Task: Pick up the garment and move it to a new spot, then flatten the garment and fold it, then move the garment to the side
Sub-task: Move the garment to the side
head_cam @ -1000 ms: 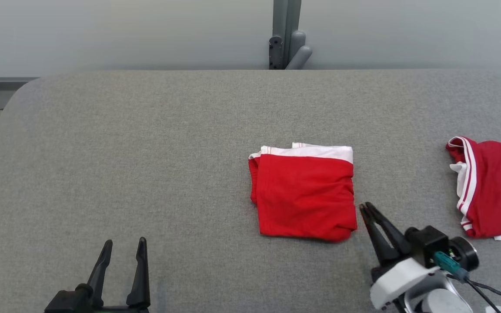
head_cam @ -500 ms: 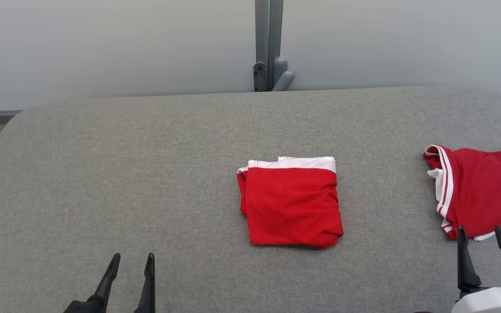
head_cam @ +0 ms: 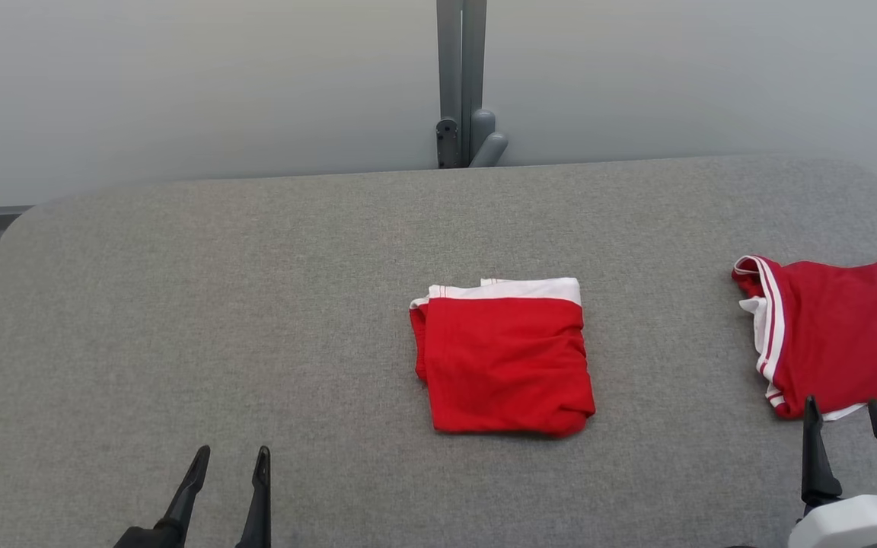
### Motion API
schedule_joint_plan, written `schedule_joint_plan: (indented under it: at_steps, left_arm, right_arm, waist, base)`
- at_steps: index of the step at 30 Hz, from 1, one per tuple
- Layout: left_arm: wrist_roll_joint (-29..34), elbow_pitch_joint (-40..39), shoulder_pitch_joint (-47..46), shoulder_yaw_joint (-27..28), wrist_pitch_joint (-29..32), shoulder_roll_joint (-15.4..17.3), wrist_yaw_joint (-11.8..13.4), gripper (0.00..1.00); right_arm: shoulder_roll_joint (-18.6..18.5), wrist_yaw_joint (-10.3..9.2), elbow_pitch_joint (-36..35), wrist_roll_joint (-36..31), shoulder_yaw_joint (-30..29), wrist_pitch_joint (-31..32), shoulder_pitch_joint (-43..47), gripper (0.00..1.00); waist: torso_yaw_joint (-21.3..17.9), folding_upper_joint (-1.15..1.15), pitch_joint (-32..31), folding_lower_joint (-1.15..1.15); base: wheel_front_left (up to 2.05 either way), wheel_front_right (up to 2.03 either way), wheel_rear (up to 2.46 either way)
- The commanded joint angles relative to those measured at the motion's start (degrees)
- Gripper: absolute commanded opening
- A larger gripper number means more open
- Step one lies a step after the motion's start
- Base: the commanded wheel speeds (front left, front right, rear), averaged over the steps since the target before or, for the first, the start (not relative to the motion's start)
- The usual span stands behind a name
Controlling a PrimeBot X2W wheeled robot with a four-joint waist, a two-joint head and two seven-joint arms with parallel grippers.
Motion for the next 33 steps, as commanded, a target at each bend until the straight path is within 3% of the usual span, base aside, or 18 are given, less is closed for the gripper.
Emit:
schedule_joint_plan:
  at_steps: [1,7,12,14,18,20,27,33]
  left_arm:
    - [-0.26,-0.28,0.3,-0.02,-0.15,0.46,-0.15,1.0]
    - [-0.42,-0.38,-0.83,-0.68,-0.15,0.64,-0.16,1.0]
    - [-0.74,-0.72,-0.5,-0.89,-0.15,0.55,-0.16,1.0]
    - [-0.77,-0.81,-0.32,-0.99,-0.15,0.68,-0.16,1.0]
    - [-0.67,-1.28,-1.58,-1.83,-0.15,0.97,-0.16,1.0]
    - [-0.76,-1.47,-2.62,-2.55,-0.15,1.1,-0.16,1.0]
    - [-1.2,-0.9,-4.64,-3.48,-0.15,0.69,-0.16,1.0]
    - [-1.25,-0.61,-5.54,-3.87,-0.15,0.28,-0.16,1.0]
  right_arm:
    - [-0.28,-0.09,0.13,-0.56,0.27,0.01,-0.72,1.0]
    - [-0.28,-0.09,0.92,0.1,1.05,0.02,-0.96,1.0]
    - [0.27,-0.07,3.23,5.56,5.78,0.07,-4.79,1.0]
    - [0.24,-0.07,3.87,10.85,10.41,4.32,-7.62,1.0]
    - [-0.41,-0.09,3.36,19.26,17.32,18.84,-13.94,1.0]
    - [-1.77,-0.09,3.96,20.11,19.28,24.75,-17.07,1.0]
    - [-1.73,-0.06,10.71,23.56,21.06,34.64,-23.51,1.0]
    - [-1.83,-0.05,17.97,26.15,20.83,35.61,-27.86,1.0]
  waist:
    - [0.1,0.0,0.02,0.0]
    - [0.74,0.0,0.19,0.0]
    - [1.15,0.0,0.6,0.0]
    - [1.14,0.0,1.03,0.0]
    - [1.43,0.0,3.48,0.0]
    - [2.16,0.0,4.82,0.0]
    - [5.28,0.0,7.2,0.0]
    - [7.52,0.0,8.51,0.0]
  base:
    - [0.0,0.0,0.0]
    - [0.0,0.0,0.0]
    - [0.0,0.0,0.0]
    - [0.0,0.0,0.0]
    - [0.0,0.0,0.0]
    - [0.0,0.0,0.0]
    - [0.0,0.0,0.0]
    - [0.0,0.0,0.0]
